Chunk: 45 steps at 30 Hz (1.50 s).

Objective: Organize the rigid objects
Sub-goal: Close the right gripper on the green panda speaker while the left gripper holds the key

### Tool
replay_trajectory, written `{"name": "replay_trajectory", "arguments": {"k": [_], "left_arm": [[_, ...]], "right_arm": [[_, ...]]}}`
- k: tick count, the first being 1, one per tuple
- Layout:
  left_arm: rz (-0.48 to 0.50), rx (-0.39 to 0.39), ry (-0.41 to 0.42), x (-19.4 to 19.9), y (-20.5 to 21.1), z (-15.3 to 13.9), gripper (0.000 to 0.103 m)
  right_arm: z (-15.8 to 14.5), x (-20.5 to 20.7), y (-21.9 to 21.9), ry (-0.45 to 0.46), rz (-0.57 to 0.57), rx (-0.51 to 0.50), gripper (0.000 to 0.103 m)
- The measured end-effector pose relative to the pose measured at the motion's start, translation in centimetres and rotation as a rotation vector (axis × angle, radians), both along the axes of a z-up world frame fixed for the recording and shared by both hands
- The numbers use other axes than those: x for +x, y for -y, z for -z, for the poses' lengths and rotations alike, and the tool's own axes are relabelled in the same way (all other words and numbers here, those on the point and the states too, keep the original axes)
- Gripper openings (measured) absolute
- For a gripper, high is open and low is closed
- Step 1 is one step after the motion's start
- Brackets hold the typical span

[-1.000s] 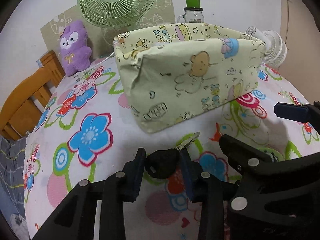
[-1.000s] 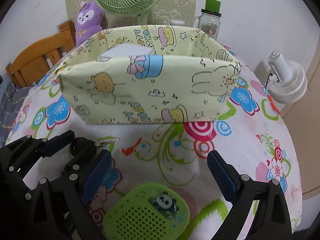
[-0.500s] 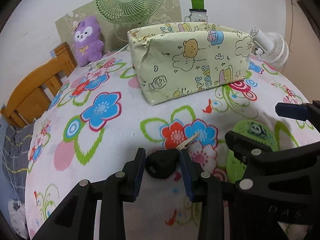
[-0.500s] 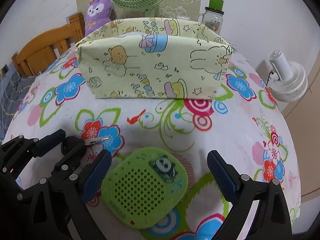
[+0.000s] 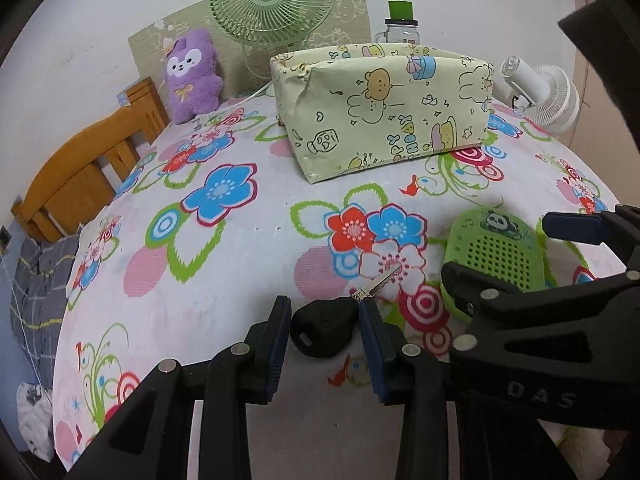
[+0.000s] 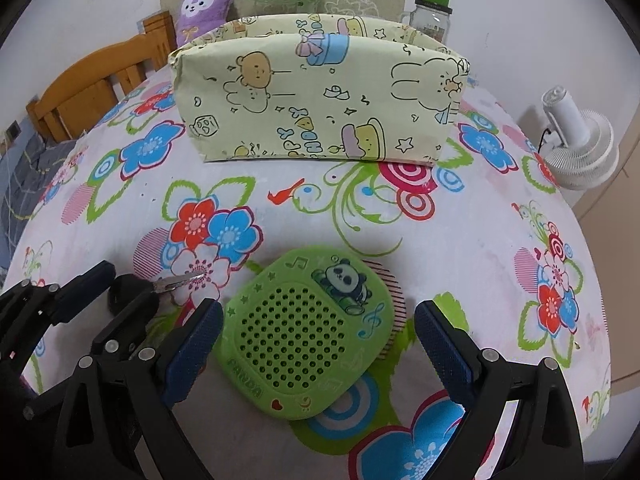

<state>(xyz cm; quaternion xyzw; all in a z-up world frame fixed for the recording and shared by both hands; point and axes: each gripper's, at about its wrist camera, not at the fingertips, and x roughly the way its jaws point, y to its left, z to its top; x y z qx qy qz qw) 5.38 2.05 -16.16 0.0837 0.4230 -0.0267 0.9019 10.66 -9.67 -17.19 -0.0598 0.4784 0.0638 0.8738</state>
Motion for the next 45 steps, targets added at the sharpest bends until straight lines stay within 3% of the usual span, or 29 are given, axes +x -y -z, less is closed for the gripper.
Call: {"name": "replay_trajectory", "arguments": {"k": [14, 19, 24, 28, 45], "left_arm": [[-0.013, -0.014, 0.004, 0.0, -1.0, -0.2, 0.036], [-0.023, -0.001, 0.002, -0.2, -1.6, -0.1, 0.036], [-0.015, 0.031, 0.014, -0.4, -1.1, -0.1, 0.036], [-0.002, 0.023, 0.013, -0.2, -0.7, -0.1, 0.036], [0.037, -0.021, 0.018, 2.2, 2.3, -1.3, 0.036]], "right_arm": [[0.2, 0.3, -0.3, 0.001, 0.029, -0.001, 0.103], [1.0, 1.0, -0.9, -0.077, 0.027, 0.038, 0.103], [1.0, 0.7, -0.8, -0.053, 0.015, 0.040, 0.102], [0.8, 0.4, -0.5, -0.036, 0.000, 0.046, 0.095], [-1.3, 0.9, 2.7, 0.035, 0.063, 0.046, 0.095]]}}
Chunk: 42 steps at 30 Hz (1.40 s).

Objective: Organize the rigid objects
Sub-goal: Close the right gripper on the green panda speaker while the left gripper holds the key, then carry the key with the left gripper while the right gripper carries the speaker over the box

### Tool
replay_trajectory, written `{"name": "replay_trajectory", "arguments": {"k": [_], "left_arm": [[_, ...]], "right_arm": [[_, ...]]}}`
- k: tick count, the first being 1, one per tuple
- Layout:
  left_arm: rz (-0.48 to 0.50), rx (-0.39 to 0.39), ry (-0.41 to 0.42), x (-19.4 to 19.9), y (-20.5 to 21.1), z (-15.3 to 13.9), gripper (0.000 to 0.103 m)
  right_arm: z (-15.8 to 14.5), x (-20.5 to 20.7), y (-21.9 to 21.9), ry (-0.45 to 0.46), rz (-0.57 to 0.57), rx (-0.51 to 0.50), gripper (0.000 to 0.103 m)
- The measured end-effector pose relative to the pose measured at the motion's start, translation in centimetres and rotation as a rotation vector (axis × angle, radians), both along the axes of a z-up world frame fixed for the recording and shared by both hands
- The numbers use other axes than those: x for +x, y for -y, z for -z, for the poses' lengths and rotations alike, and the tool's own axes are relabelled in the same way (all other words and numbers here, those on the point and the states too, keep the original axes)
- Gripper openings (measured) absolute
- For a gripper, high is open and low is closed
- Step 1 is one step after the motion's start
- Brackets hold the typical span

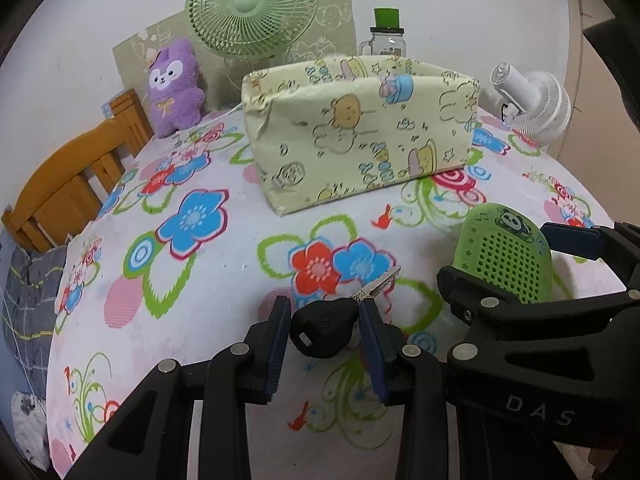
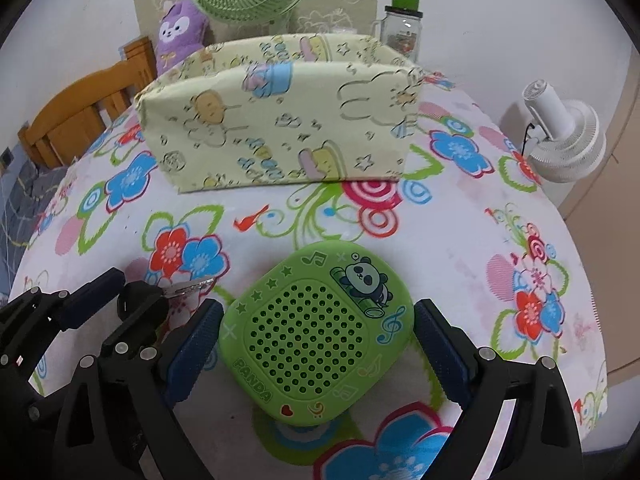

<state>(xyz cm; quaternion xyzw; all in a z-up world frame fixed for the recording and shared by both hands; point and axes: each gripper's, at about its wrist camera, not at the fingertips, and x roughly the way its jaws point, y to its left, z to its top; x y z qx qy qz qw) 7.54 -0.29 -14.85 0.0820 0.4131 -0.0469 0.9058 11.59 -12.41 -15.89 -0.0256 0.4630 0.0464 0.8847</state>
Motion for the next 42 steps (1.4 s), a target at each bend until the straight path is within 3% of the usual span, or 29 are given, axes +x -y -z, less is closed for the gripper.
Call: {"name": "replay_trajectory", "arguments": {"k": [42], "left_arm": [[-0.007, 0.010, 0.157, -0.1, 2.8, -9.6, 0.036]], "right_arm": [[-10.4, -0.5, 3.2, 0.165, 0.008, 0.012, 0.095]]}}
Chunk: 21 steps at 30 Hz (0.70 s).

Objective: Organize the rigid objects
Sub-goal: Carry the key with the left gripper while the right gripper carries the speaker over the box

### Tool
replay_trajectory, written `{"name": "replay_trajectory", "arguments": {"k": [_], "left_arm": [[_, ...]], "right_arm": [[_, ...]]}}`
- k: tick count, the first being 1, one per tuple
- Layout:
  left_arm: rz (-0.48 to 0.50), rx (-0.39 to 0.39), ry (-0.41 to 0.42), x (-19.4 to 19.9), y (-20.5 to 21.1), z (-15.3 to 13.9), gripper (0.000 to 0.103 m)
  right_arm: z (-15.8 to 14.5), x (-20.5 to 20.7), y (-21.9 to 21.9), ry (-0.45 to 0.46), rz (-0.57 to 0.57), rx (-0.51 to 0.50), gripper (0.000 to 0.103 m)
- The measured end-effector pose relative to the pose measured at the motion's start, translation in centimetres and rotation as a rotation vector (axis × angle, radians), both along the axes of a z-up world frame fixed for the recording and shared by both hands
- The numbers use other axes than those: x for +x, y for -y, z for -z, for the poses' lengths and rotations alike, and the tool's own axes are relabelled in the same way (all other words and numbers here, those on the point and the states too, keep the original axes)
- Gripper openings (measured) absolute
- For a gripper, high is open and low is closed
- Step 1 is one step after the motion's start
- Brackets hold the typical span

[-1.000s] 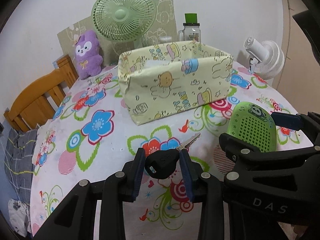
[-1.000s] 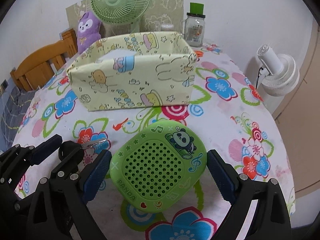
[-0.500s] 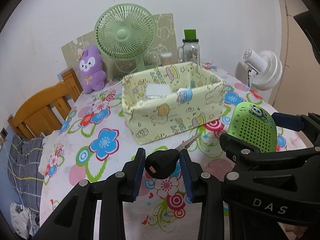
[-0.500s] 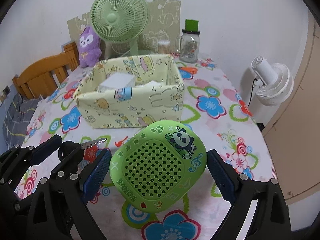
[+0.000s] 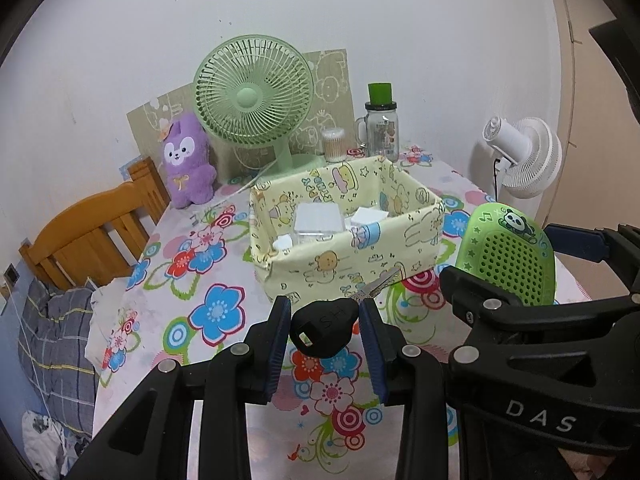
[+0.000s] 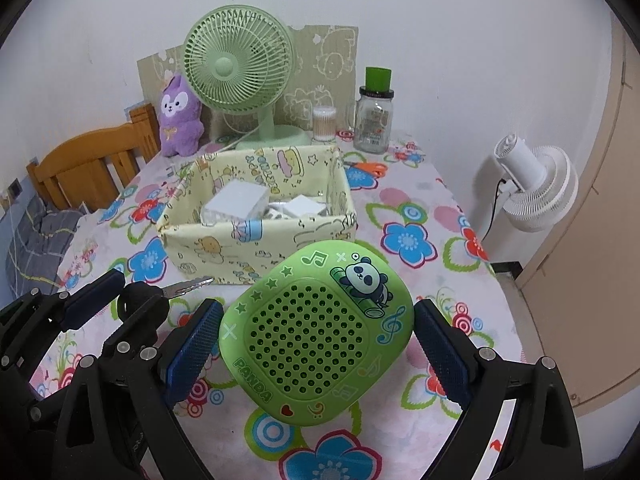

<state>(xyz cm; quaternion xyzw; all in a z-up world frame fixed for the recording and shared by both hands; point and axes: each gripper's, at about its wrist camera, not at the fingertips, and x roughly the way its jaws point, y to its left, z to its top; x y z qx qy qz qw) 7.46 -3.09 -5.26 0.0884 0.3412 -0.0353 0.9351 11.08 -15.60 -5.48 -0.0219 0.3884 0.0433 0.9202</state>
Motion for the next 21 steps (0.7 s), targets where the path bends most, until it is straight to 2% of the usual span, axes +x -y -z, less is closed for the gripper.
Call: {"name": "replay_trajectory", "arguments": {"k": [21], "left_arm": [[-0.011, 0.000, 0.005, 4.2, 0.3, -1.0, 0.036]], "right_arm": [[-1.3, 3.8, 0.1, 0.022, -0.018, 0.009, 0.096]]}}
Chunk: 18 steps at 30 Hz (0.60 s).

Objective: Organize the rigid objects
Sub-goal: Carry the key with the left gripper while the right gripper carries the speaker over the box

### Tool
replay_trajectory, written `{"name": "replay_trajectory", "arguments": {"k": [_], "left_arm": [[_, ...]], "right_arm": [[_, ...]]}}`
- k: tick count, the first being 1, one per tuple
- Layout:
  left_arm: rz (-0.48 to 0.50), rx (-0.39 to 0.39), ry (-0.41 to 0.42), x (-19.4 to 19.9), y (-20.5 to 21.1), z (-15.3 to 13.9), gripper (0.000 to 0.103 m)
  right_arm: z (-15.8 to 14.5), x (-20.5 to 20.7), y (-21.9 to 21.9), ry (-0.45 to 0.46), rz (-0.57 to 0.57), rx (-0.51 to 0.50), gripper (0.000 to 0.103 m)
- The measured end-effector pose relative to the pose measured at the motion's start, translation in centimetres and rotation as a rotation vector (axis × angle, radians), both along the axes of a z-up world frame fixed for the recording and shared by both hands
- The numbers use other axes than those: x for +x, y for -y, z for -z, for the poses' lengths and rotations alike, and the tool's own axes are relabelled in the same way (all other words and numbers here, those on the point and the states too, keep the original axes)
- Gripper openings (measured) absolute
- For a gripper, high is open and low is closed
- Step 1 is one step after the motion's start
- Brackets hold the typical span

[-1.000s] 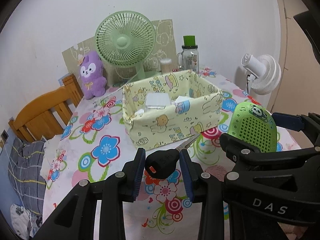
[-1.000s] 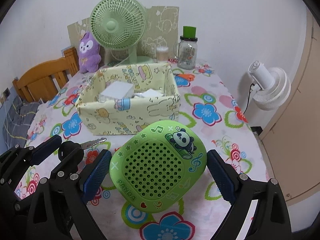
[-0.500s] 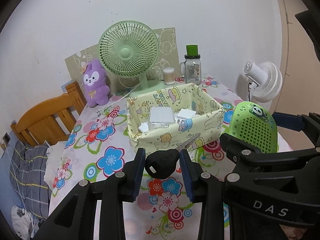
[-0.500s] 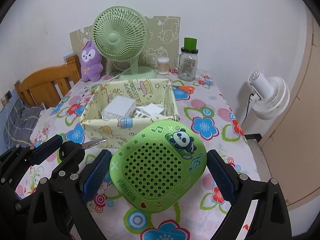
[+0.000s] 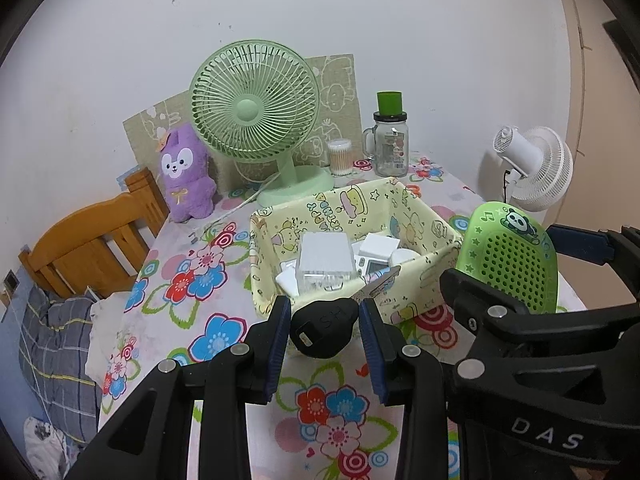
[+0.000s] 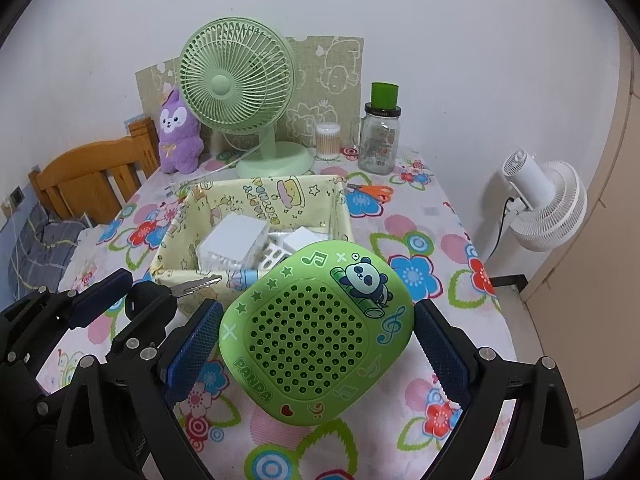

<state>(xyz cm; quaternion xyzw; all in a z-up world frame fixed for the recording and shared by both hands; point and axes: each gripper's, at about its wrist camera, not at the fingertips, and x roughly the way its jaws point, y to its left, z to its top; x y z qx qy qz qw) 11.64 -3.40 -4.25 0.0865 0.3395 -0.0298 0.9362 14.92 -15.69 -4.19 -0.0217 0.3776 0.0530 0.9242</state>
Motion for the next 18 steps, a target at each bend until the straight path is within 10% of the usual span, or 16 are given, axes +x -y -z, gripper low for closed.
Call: {"name": "replay_trajectory", "arguments": {"k": [18], "left_arm": [[-0.032, -0.057, -0.038, 5.2, -0.1, -0.2, 0.036]], "right_arm": [[-0.8, 3.8, -0.1, 0.038, -0.008, 0.019, 0.096]]}}
